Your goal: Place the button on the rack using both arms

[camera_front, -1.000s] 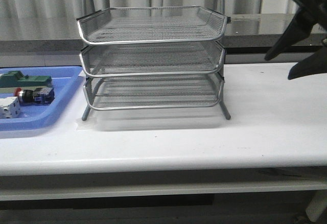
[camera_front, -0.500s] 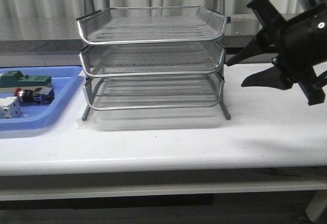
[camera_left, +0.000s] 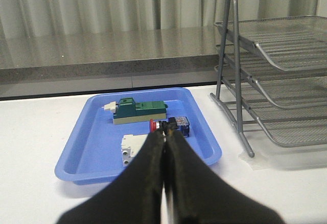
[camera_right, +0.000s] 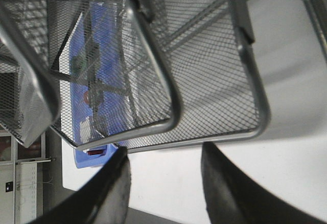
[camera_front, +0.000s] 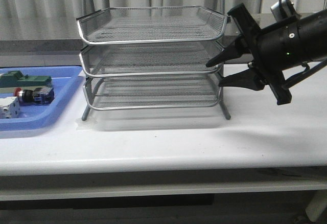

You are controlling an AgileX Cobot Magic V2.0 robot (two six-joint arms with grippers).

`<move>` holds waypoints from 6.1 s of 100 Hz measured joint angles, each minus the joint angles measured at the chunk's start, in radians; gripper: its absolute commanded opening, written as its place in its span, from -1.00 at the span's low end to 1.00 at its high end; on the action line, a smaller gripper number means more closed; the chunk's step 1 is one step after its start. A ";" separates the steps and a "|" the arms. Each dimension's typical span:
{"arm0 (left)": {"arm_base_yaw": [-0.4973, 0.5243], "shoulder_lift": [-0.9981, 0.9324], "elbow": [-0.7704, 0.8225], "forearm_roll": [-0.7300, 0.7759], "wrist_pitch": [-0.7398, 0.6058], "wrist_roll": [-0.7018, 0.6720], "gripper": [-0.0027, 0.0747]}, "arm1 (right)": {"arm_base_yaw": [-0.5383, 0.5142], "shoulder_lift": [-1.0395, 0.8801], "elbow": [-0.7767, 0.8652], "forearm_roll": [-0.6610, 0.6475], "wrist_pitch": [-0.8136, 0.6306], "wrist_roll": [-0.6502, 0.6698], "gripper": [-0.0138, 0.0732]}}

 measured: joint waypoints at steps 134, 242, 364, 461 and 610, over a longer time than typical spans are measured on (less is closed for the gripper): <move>0.000 0.000 0.000 0.000 0.000 0.000 -0.99 | 0.008 0.144 -0.153 -0.002 0.047 0.004 -0.28; 0.000 0.000 0.000 0.000 0.000 0.000 -0.99 | 0.002 0.140 -0.108 0.014 0.099 0.029 -0.48; 0.000 0.000 0.000 0.000 0.000 0.000 -0.99 | 0.008 -0.126 0.253 -0.076 0.156 0.038 -0.48; 0.000 0.000 0.000 0.000 0.000 0.000 -0.99 | 0.013 -0.195 0.310 -0.163 0.160 -0.034 0.18; 0.000 0.000 0.000 0.000 0.000 0.000 -0.99 | 0.013 -1.059 0.160 -1.685 0.150 0.903 0.18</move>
